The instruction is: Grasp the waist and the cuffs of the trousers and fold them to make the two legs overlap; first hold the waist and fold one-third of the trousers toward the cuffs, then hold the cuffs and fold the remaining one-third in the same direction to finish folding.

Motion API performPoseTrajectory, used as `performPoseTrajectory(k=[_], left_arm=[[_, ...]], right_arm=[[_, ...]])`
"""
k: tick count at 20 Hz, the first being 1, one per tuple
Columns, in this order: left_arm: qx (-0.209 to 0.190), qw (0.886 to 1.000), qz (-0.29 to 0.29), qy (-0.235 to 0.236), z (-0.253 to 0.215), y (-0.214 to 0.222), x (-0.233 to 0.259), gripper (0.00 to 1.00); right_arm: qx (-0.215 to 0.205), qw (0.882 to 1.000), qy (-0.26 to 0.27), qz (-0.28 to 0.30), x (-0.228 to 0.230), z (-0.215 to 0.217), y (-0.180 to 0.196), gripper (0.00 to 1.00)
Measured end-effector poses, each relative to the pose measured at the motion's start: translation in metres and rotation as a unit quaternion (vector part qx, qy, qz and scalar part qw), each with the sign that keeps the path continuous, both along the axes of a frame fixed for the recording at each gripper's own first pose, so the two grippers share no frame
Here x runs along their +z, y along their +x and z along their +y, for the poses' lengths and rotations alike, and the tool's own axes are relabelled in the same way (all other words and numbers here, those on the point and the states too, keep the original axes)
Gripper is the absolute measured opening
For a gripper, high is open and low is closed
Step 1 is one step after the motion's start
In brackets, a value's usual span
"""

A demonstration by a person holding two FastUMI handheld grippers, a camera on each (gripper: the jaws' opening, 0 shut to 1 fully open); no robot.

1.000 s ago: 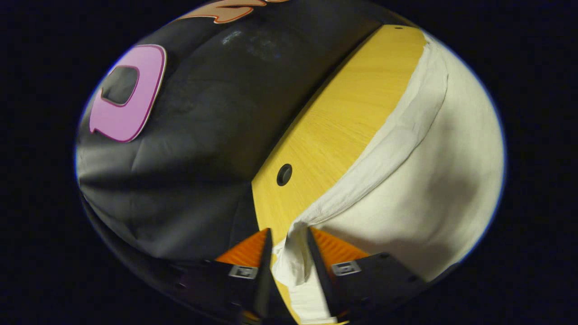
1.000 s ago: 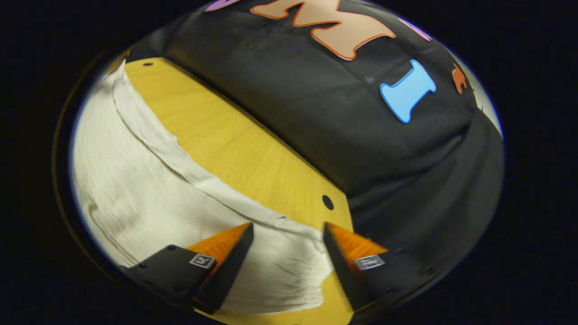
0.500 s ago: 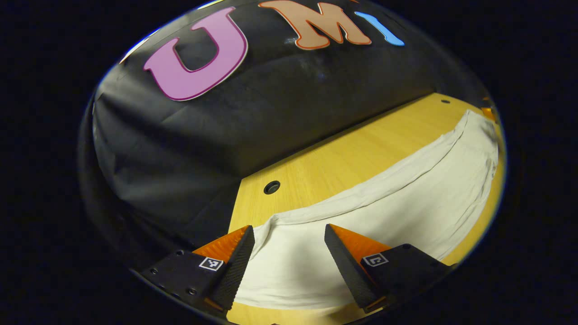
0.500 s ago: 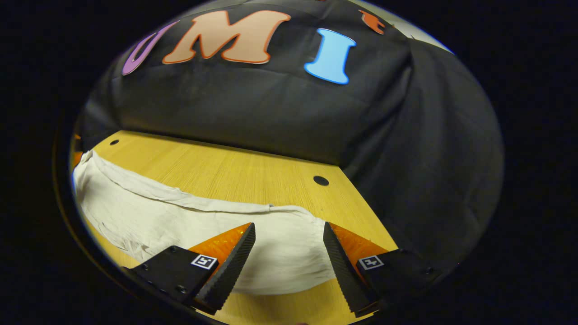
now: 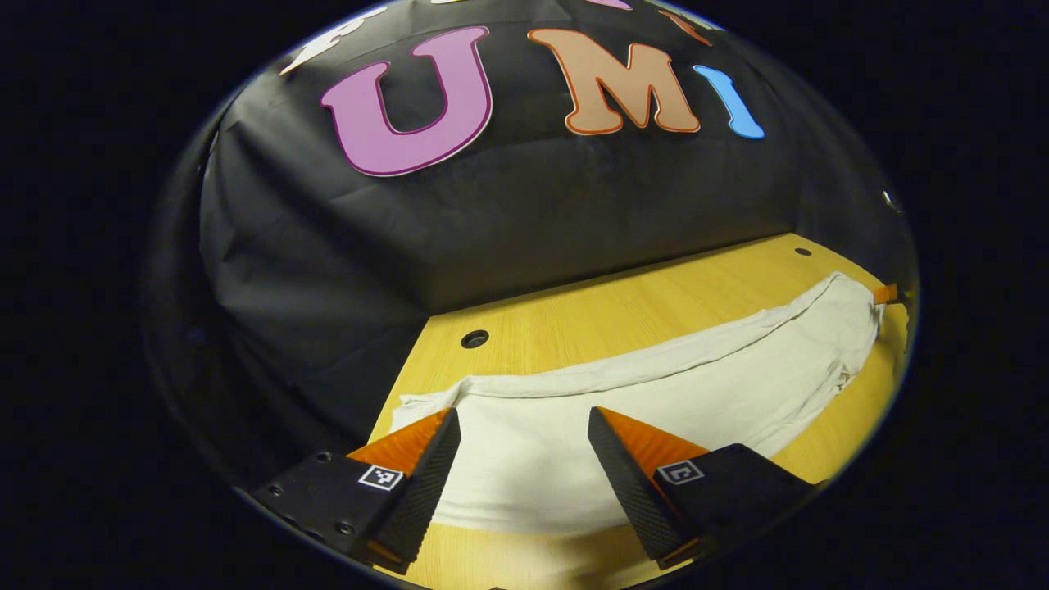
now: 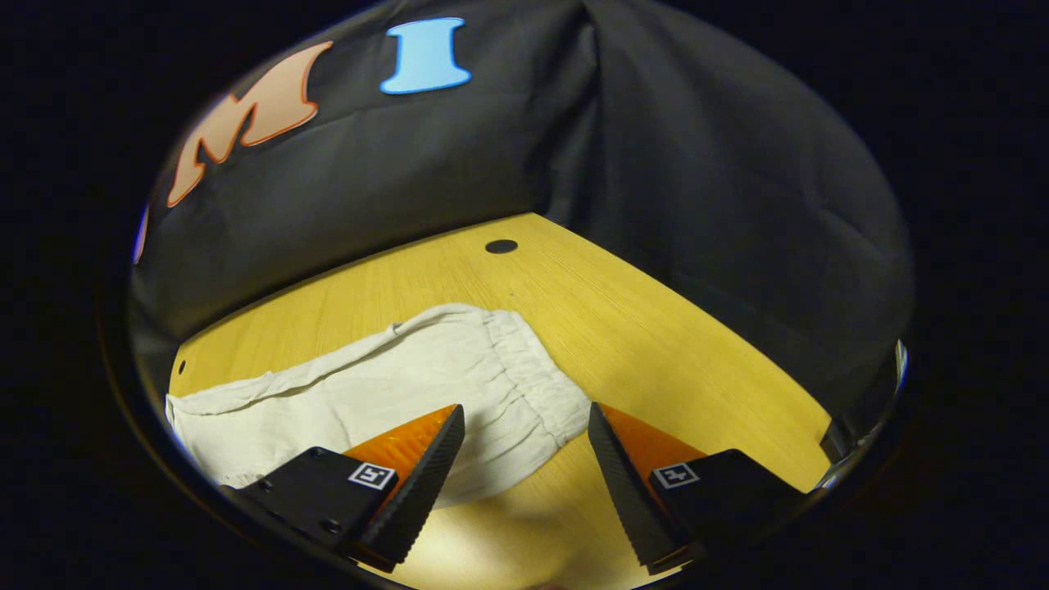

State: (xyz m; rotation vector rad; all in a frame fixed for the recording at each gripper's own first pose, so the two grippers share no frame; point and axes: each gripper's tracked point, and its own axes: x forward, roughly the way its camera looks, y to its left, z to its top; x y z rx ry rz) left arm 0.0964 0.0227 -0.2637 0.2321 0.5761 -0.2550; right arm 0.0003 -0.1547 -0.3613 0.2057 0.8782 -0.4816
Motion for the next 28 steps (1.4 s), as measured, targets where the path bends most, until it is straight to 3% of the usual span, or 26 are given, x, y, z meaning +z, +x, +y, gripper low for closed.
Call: performPoseTrajectory(k=[2, 3, 6, 7, 9, 11, 15, 16, 17, 18, 22, 24, 25, 27, 28], left_arm=[[0.003, 1.0, 0.003, 0.003, 0.0, -0.009, 0.0, 0.96], [0.004, 1.0, 0.005, 0.004, 0.001, -0.014, -0.001, 0.96], [0.01, 1.0, 0.009, 0.002, 0.002, -0.025, -0.002, 0.96], [0.012, 1.0, 0.011, 0.002, 0.0, -0.026, -0.003, 0.96], [0.012, 1.0, 0.014, 0.003, -0.002, -0.029, -0.005, 0.96], [0.01, 1.0, 0.015, 0.005, -0.004, -0.031, -0.006, 0.96], [0.007, 1.0, 0.017, 0.005, -0.01, -0.031, -0.006, 0.96], [0.007, 1.0, 0.018, 0.004, -0.011, -0.032, -0.007, 0.96], [0.007, 1.0, 0.018, 0.003, -0.012, -0.033, -0.007, 0.96], [0.007, 1.0, 0.018, 0.002, -0.013, -0.033, -0.007, 0.96], [0.008, 1.0, 0.014, 0.004, -0.011, -0.032, -0.003, 0.96], [0.013, 1.0, 0.015, 0.004, -0.006, -0.033, -0.004, 0.96], [0.017, 1.0, 0.015, 0.001, -0.003, -0.031, -0.005, 0.96], [0.027, 1.0, 0.015, -0.004, 0.004, -0.031, -0.005, 0.96], [0.032, 0.999, 0.016, -0.006, 0.007, -0.03, -0.006, 0.96]], right_arm=[[-0.022, 1.0, 0.02, 0.009, -0.004, 0.001, -0.003, 0.92], [-0.03, 0.999, 0.031, 0.014, -0.009, 0.002, -0.004, 0.97], [-0.052, 0.996, 0.072, 0.027, -0.021, 0.007, -0.003, 0.92], [-0.051, 0.996, 0.067, 0.025, -0.022, 0.004, -0.002, 0.96], [-0.039, 0.998, 0.039, 0.04, -0.026, -0.003, -0.009, 0.87], [-0.021, 0.998, 0.023, 0.05, -0.027, -0.006, -0.008, 0.61], [-0.013, 0.997, 0.058, 0.057, -0.023, -0.002, -0.004, 0.14], [-0.006, 0.997, 0.059, 0.056, -0.02, -0.004, -0.005, 0.11], [-0.008, 0.997, 0.046, 0.057, -0.02, -0.01, -0.005, 0.16], [-0.008, 0.997, 0.035, 0.062, -0.018, -0.012, -0.005, 0.08], [-0.006, 0.998, 0.013, 0.056, -0.007, -0.007, 0.0, 0.08], [0.012, 0.999, 0.0, 0.037, 0.009, -0.004, 0.009, 0.08], [0.024, 0.999, -0.007, 0.022, 0.021, -0.001, 0.013, 0.03], [0.053, 0.998, -0.012, -0.01, 0.044, 0.015, 0.025, 0.08], [0.068, 0.997, -0.014, -0.023, 0.055, 0.025, 0.031, 0.03]])
